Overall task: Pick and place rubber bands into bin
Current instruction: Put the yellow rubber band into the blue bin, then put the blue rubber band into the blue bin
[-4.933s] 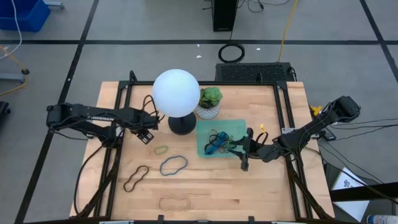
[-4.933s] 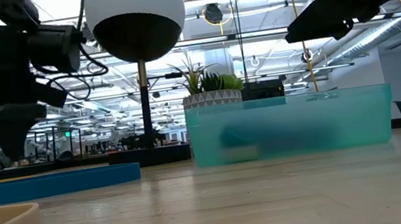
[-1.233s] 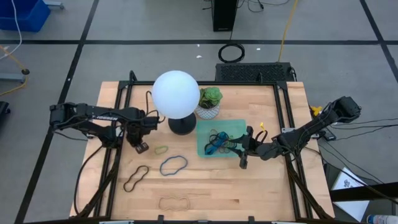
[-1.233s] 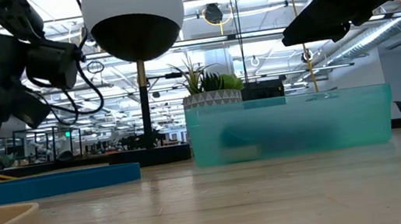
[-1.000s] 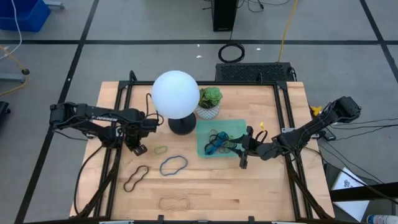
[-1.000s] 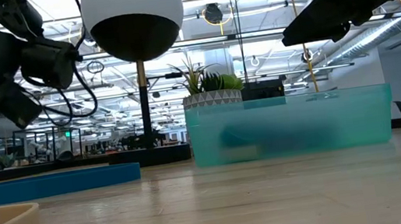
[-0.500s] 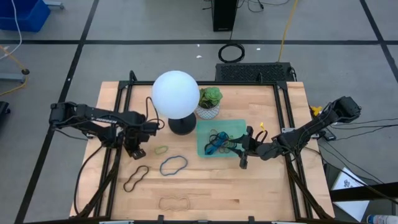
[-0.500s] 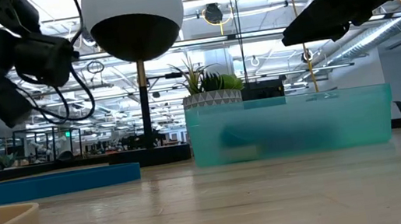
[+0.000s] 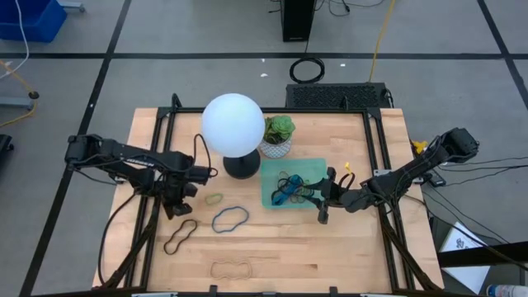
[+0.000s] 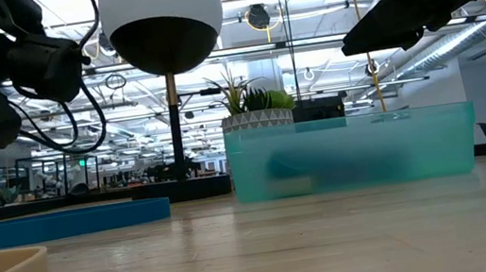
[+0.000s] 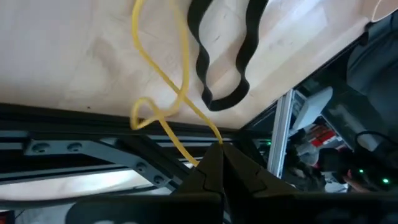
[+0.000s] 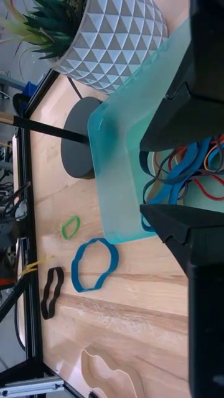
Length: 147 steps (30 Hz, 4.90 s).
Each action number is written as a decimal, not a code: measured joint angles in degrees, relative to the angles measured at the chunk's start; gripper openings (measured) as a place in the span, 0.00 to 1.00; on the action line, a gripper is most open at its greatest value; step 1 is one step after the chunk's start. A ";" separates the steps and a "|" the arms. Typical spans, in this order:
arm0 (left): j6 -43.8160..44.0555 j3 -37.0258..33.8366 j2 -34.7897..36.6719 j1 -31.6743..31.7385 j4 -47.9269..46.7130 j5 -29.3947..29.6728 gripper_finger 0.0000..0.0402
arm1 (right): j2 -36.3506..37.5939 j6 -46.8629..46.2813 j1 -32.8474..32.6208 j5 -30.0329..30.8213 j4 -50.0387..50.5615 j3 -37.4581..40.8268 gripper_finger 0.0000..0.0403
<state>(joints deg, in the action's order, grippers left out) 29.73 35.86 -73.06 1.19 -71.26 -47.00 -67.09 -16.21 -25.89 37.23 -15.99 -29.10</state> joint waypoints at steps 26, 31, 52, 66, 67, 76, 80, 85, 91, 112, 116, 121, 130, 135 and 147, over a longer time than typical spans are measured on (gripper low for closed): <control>10.45 0.02 0.00 -14.04 37.84 -0.71 0.00 | 0.00 0.89 0.00 0.15 0.00 0.00 0.35; 11.86 0.02 0.00 -17.36 55.07 1.83 0.00 | 0.00 0.86 0.00 0.15 -0.01 0.00 0.35; -18.99 0.04 0.00 -21.13 102.99 30.40 0.00 | 0.00 0.83 -0.02 0.17 -0.04 0.00 0.35; -38.69 13.26 -10.10 -19.07 98.08 66.05 0.00 | -0.02 0.33 0.00 0.22 -2.07 1.59 0.35; -38.61 14.30 -11.53 -18.45 97.62 66.10 0.00 | -0.02 0.06 0.02 0.24 -3.14 2.37 0.35; -35.00 19.23 -22.64 -12.64 97.01 66.62 0.00 | -0.02 0.67 0.02 0.22 -18.25 10.99 0.35; -33.70 20.11 -26.47 -10.53 97.96 66.62 0.00 | -0.02 3.13 0.02 0.20 -21.16 11.82 0.35; -31.09 20.39 -30.09 -8.58 98.26 66.53 0.00 | -0.02 3.41 0.02 0.20 -21.00 11.82 0.35; -27.54 20.37 -33.72 -8.20 98.04 66.11 0.00 | -0.02 3.41 0.02 0.19 -21.06 11.82 0.35; -21.66 20.35 -36.50 -8.34 98.10 65.96 0.09 | -0.02 3.37 -0.04 0.00 -22.53 11.80 0.35; -21.38 20.35 -36.50 -8.33 98.10 65.98 0.13 | -0.02 5.10 -0.10 -0.07 -25.14 11.80 0.35; -20.36 20.35 -36.50 -8.33 98.10 65.03 0.26 | -0.47 6.07 -0.48 -3.15 -24.56 11.80 0.35; -20.37 20.35 -36.50 -8.35 96.81 55.70 0.51 | -0.94 16.38 -0.31 -3.04 -26.19 11.76 0.35; -23.10 20.33 -36.48 -8.35 95.93 53.17 0.57 | -0.96 18.69 -0.31 -3.04 -25.82 11.76 0.35; -30.04 20.33 -36.46 -8.61 94.93 53.96 0.57 | -0.96 16.92 -0.31 -3.04 -26.23 11.76 0.35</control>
<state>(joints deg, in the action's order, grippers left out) -0.31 56.18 -109.51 -7.42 23.66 6.96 -68.05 0.71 -26.20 34.20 -42.21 -17.34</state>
